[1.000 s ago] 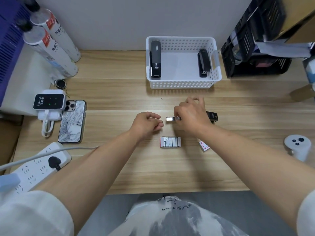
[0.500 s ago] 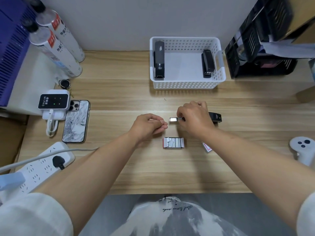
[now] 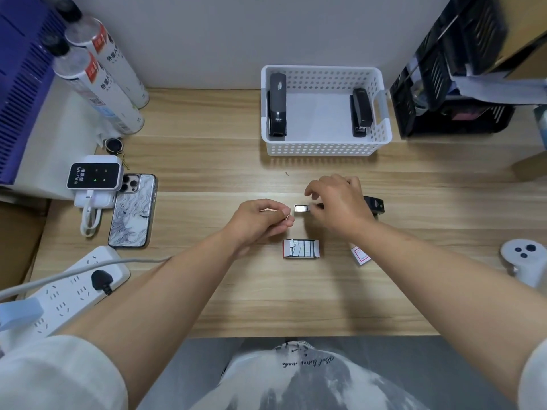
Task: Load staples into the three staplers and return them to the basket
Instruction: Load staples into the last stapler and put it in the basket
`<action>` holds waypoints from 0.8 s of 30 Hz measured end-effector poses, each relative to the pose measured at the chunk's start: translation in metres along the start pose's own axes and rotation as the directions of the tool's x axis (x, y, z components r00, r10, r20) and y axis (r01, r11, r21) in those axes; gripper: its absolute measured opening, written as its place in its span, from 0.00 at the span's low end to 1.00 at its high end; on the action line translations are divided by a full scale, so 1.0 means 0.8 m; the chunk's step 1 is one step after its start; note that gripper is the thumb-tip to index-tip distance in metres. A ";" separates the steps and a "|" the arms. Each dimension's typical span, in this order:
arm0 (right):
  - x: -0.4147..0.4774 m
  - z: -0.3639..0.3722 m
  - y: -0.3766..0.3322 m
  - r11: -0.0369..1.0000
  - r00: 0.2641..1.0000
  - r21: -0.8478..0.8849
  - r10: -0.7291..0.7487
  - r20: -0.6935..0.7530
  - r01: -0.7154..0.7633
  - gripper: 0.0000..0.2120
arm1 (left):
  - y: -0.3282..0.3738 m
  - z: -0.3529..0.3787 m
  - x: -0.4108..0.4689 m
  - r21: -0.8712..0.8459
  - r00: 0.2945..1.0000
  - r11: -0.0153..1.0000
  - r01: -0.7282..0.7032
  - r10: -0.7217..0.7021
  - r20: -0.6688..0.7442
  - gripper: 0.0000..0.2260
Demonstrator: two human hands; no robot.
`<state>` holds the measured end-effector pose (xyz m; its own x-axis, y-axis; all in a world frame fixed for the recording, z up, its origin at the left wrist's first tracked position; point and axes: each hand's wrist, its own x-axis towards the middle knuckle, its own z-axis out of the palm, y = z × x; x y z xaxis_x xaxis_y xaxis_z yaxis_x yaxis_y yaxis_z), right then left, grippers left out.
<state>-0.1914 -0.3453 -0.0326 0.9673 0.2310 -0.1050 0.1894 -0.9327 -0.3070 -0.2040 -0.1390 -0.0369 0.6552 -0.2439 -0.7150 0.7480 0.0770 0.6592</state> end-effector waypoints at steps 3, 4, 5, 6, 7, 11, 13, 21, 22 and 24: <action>-0.001 -0.019 -0.003 0.954 1.000 0.299 -0.028 0.011 0.023 0.08 | 0.005 0.006 -0.003 -0.025 0.998 1.000 -0.001 0.003 0.060 0.09; -0.001 -0.025 -0.006 0.918 0.996 0.397 -0.050 0.067 0.020 0.08 | 0.008 0.007 -0.003 -0.036 0.997 0.999 0.002 0.001 0.080 0.10; -0.001 -0.028 -0.007 0.900 0.990 0.437 -0.070 0.124 0.009 0.09 | 0.009 0.008 -0.003 -0.044 0.996 0.999 0.005 -0.001 0.091 0.10; -0.002 -0.031 -0.007 0.913 0.986 0.409 -0.074 0.152 0.006 0.08 | 0.011 0.010 -0.002 -0.047 0.995 0.999 0.002 0.003 0.098 0.10; -0.002 -0.032 -0.004 0.944 0.987 0.331 -0.057 0.150 0.004 0.08 | 0.013 0.012 -0.002 -0.042 0.995 0.999 -0.001 0.005 0.096 0.10; -0.003 -0.030 0.013 0.998 0.992 0.041 0.033 0.122 -0.038 0.09 | 0.013 0.014 0.002 0.022 0.999 0.999 -0.029 0.028 0.039 0.09; -0.008 -0.023 0.018 1.000 0.979 -0.015 -0.023 0.204 0.026 0.11 | 0.009 0.014 0.003 0.054 0.999 0.998 -0.038 0.036 0.023 0.09; -0.018 -0.007 0.019 0.998 0.978 -0.044 -0.041 0.204 0.051 0.16 | -0.004 0.011 0.004 0.062 1.000 0.998 -0.028 0.028 -0.006 0.11; -0.018 -0.007 0.020 0.998 0.978 -0.042 -0.040 0.204 0.049 0.16 | -0.004 0.010 0.004 0.064 1.000 0.998 -0.027 0.027 -0.007 0.11; -0.018 -0.008 0.020 0.998 0.979 -0.042 -0.041 0.202 0.050 0.16 | -0.003 0.009 0.003 0.066 0.999 0.997 -0.029 0.030 -0.012 0.11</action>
<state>-0.2013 -0.3655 -0.0301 0.9048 0.3198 -0.2811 0.2445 -0.9307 -0.2720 -0.2051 -0.1466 -0.0386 0.6785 -0.2297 -0.6977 0.7200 0.0197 0.6937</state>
